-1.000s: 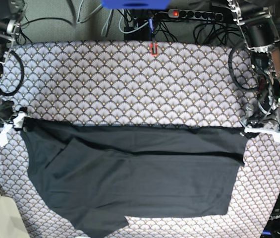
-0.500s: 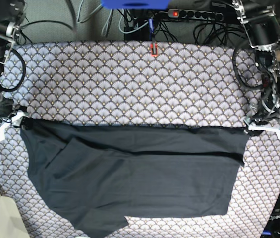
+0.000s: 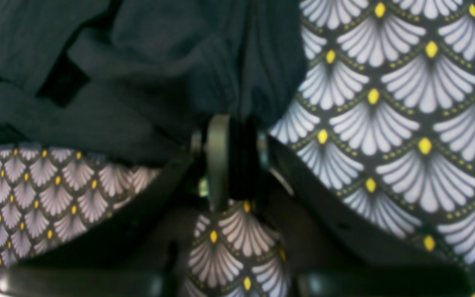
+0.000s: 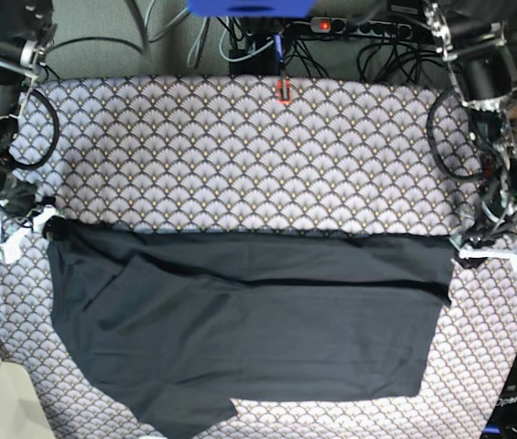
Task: Fold the T-shirt properly
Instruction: 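Lower the folded edge onto the shirt and open both grippers, then pull the folded edge back toward the collar with both grippers, then release the shirt and raise both grippers away from the fabric, then grasp the shirt's side edges with both grippers near the sleeves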
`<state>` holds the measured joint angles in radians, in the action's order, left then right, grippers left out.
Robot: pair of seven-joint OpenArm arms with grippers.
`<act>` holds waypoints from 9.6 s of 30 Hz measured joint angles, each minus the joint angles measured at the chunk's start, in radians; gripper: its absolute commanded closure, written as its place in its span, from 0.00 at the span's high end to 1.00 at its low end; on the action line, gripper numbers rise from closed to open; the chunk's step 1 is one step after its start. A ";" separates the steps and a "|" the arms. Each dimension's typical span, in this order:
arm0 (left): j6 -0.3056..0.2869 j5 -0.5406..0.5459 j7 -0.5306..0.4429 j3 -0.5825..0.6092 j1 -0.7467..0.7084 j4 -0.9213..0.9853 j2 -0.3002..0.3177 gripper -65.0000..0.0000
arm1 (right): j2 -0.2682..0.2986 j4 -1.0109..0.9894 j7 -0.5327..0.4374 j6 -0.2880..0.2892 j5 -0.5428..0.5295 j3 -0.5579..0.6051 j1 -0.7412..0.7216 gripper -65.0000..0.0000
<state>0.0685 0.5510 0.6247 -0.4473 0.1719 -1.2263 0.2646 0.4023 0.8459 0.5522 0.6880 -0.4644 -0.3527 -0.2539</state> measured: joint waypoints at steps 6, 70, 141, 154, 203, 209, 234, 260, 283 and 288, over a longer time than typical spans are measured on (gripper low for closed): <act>-0.005 0.000 -0.064 0.008 0.014 0.131 -0.007 0.53 | 0.002 0.000 -0.006 0.000 -0.007 0.015 0.003 0.10; -0.013 0.028 0.370 -0.132 -0.478 -0.492 -0.013 0.00 | 0.007 0.535 0.056 0.015 -0.008 -0.173 0.597 0.00; -0.010 0.016 0.302 -0.134 -0.542 -0.517 -0.010 0.58 | -0.094 0.540 0.196 0.014 0.004 -0.444 0.603 0.56; -0.011 0.016 0.302 -0.134 -0.549 -0.631 -0.010 0.58 | -0.094 0.540 0.211 0.014 0.013 -0.538 0.579 0.56; -0.006 0.013 0.314 -0.226 -0.540 -0.700 -0.101 0.58 | 0.113 -0.584 -0.441 0.002 0.020 0.388 -0.376 0.56; -0.006 0.012 0.314 -0.230 -0.537 -0.700 -0.076 0.58 | 0.087 -0.584 -0.461 0.003 0.019 0.388 -0.372 0.56; -0.002 0.016 0.314 -0.277 -0.437 -0.711 -0.116 0.58 | 0.137 -0.576 -0.439 0.010 0.014 0.447 -0.352 0.02; -0.006 0.016 0.317 -0.278 -0.473 -0.711 -0.118 0.58 | 0.160 -0.485 -0.436 0.000 0.013 0.421 -0.369 0.50; -0.006 0.016 0.317 -0.278 -0.494 -0.711 -0.140 0.58 | 0.182 -0.644 -0.503 0.000 0.023 0.303 -0.361 0.51; -0.005 0.013 0.319 -0.278 -0.520 -0.711 -0.141 0.58 | 0.180 -0.646 -0.527 0.000 0.019 0.375 -0.367 0.51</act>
<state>0.0639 0.5640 0.9440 -0.7258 -0.3485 -1.9373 0.1234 0.5827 0.1997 0.0250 0.6876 -0.4450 0.0219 -0.6205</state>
